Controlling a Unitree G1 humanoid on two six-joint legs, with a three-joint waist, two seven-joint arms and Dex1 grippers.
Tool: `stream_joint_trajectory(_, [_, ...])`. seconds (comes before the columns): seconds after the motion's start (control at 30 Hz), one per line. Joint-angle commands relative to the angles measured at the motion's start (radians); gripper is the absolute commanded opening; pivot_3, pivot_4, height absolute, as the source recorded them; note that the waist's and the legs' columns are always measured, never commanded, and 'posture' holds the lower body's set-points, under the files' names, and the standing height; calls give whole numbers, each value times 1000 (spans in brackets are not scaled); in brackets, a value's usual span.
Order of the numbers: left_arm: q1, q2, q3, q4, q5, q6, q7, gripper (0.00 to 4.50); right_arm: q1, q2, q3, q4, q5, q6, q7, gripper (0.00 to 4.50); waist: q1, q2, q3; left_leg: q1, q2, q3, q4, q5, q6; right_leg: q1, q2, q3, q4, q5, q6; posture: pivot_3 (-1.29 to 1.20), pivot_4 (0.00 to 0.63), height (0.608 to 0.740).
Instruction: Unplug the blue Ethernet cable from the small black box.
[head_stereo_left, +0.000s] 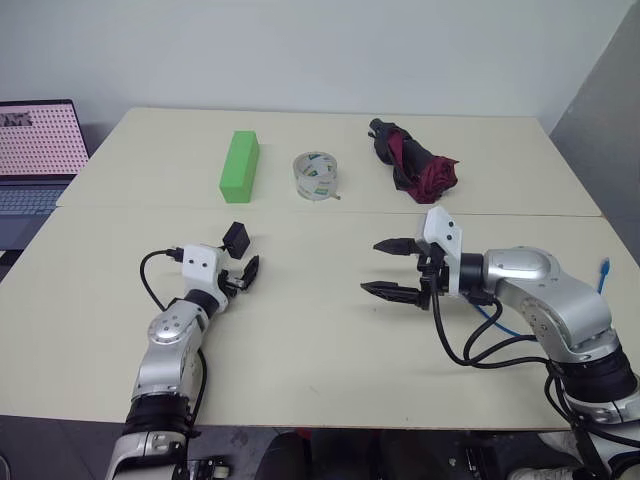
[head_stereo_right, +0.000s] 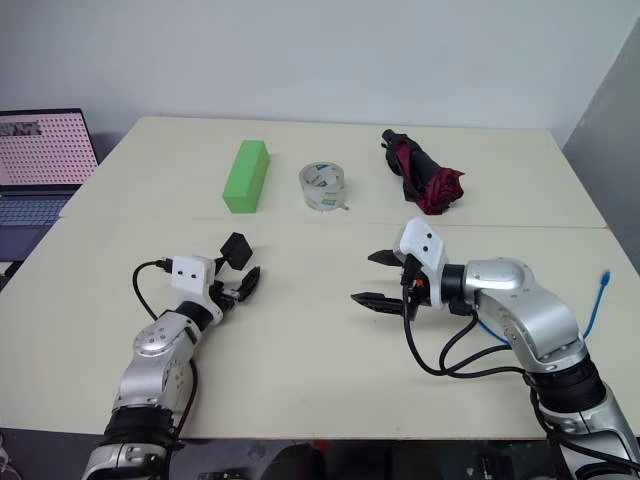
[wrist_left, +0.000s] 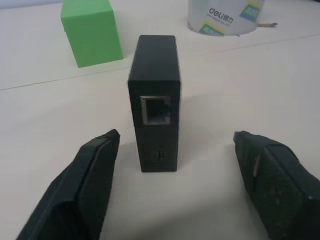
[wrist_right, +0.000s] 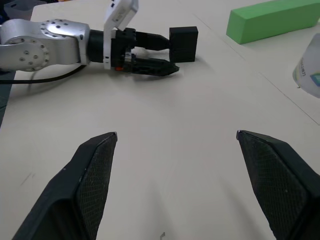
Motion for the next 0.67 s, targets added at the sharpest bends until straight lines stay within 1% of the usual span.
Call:
stream_joint_trajectory(0.03, [90, 63, 1, -168, 11, 117, -17, 3843, 52, -11, -47, -47, -5, -19, -31, 4056, 0, 0, 0, 0, 0, 0, 0, 0, 0, 0, 0, 0, 0, 0, 0, 0, 150, 740])
stream_joint_trajectory(0.17, [170, 188, 5, -317, 40, 202, -73, 3843, 127, -46, -136, -53, 12, -29, -45, 4056, 1, 0, 0, 0, 0, 0, 0, 0, 0, 0, 0, 0, 0, 0, 0, 0, 150, 740])
stream_joint_trajectory(0.27, [192, 284, 49, -385, 17, 255, -131, 3843, 163, -93, -212, -23, 4, -54, -44, 4056, 1, 0, 0, 0, 0, 0, 0, -1, 2, 1, 0, 0, -1, 0, 0, 0, 150, 740])
stream_joint_trajectory(0.33, [194, 329, 70, -405, -1, 296, -162, 3843, 179, -122, -243, -7, 4, -61, -33, 4056, 2, 0, 0, 0, 0, 0, 0, -2, 3, 1, 0, 0, -1, 0, 0, 0, 150, 740])
stream_joint_trajectory(0.5, [174, 392, 82, -407, -30, 338, -233, 3843, 206, -170, -265, 34, -16, -93, -23, 4056, 2, 0, 0, 0, 0, 0, -1, -2, 4, 1, 0, 0, -1, 0, 0, 0, 150, 740])
stream_joint_trajectory(0.67, [146, 406, 82, -441, -57, 367, -276, 3843, 211, -181, -265, 60, -30, -118, -19, 4056, 2, 0, 1, 0, 0, 0, 0, -2, 4, 1, 0, 0, -1, 0, 0, 0, 150, 740])
